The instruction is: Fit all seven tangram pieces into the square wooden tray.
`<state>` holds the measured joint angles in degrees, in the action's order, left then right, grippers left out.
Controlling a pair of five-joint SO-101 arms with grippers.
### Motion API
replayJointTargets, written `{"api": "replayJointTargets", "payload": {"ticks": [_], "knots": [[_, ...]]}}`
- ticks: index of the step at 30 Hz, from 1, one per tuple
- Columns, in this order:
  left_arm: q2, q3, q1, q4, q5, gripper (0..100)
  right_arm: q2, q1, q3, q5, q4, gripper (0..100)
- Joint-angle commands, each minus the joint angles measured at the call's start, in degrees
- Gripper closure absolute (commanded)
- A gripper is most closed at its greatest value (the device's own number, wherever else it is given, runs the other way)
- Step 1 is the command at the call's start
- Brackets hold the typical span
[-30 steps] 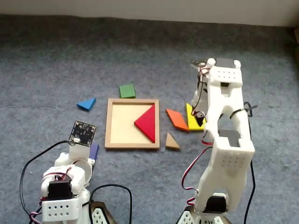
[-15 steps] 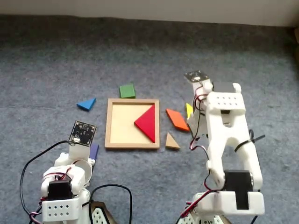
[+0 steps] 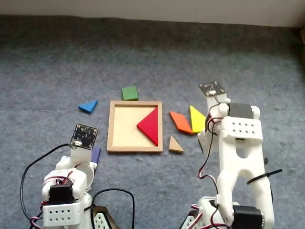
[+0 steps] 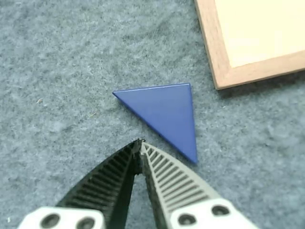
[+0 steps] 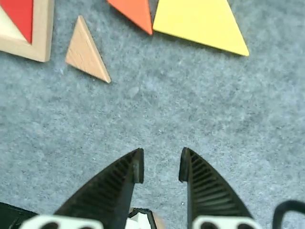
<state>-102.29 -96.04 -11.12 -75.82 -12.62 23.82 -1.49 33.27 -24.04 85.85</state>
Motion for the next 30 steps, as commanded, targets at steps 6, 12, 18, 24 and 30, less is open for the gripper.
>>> {"api": "replayJointTargets", "payload": {"ticks": [6,12,18,24,30], "knots": [[-1.5,-1.1,-0.2,-0.3,0.2,99,3.4,0.7,1.5,-0.6,-1.2,87.1],[-1.5,-1.1,-0.2,-0.3,0.2,99,2.9,0.7,1.5,-0.6,-6.3,87.1],[-1.5,-1.1,-0.2,-0.3,0.2,99,2.9,0.7,1.5,-0.6,-6.5,87.1],[-1.5,-1.1,-0.2,-0.3,0.2,99,2.9,0.7,1.5,-0.6,-6.8,87.1],[-1.5,-1.1,-0.2,-0.3,0.2,99,2.9,2.3,1.4,-0.4,-12.0,87.1]]}}
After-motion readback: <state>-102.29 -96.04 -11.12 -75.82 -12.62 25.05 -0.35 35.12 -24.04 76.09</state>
